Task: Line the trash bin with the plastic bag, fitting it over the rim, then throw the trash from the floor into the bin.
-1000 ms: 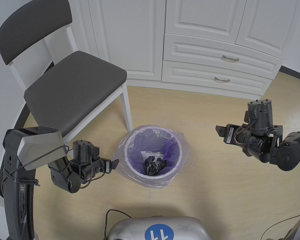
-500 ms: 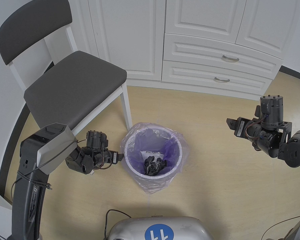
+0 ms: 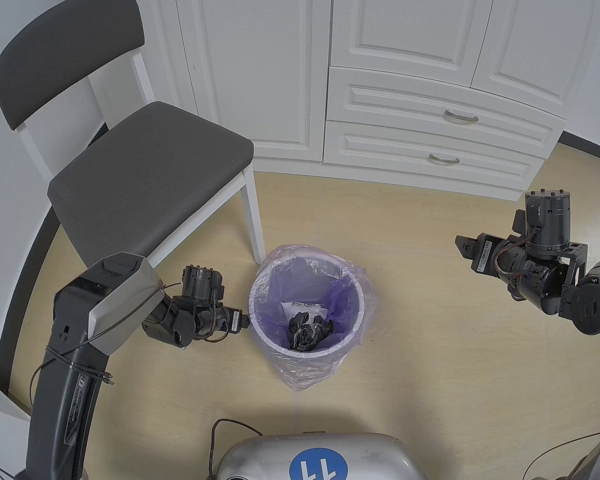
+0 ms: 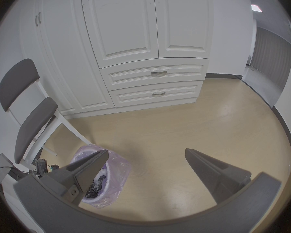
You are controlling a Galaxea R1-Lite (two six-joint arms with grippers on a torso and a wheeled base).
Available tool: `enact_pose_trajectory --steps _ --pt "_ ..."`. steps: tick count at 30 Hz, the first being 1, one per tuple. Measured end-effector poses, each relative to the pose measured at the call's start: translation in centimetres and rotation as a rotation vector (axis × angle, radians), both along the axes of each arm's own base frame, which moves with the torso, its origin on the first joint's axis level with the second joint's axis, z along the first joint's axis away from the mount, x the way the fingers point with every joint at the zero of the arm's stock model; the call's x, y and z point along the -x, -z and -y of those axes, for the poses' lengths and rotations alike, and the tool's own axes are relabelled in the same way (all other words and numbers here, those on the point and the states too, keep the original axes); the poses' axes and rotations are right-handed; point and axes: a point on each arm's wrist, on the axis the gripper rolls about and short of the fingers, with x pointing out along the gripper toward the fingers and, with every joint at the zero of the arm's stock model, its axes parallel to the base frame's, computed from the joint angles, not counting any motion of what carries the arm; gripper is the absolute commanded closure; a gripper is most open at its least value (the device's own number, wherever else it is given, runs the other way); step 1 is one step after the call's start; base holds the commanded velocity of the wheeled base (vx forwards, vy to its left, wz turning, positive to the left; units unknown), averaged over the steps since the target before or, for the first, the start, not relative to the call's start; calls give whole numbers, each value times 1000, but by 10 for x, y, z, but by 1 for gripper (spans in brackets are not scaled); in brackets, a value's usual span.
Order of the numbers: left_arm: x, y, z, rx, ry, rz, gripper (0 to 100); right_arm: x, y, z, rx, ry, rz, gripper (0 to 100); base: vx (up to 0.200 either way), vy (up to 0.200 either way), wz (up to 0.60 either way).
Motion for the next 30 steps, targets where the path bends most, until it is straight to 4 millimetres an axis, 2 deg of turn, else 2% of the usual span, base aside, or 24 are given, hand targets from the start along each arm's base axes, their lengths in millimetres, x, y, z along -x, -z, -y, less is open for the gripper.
enact_pose_trajectory --steps 4,8,18,22,27,30 --pt "9 -4 -5 -3 -3 -19 0 1 -1 1 2 -2 3 0 0 0 0" --pt "27 -11 -13 -4 -8 -33 0 4 -3 2 12 -5 6 0 0 0 0" --pt "103 -40 -29 2 0 -2 0 20 -6 5 58 -30 10 0 0 0 0" --pt "141 -65 -30 12 25 36 0 33 -9 9 86 -45 14 0 0 0 0" --pt "190 -104 -30 40 70 117 0 60 -11 15 126 -76 24 0 0 0 0" --pt "212 -124 -33 71 82 175 0 74 -11 20 143 -87 31 0 0 0 0"
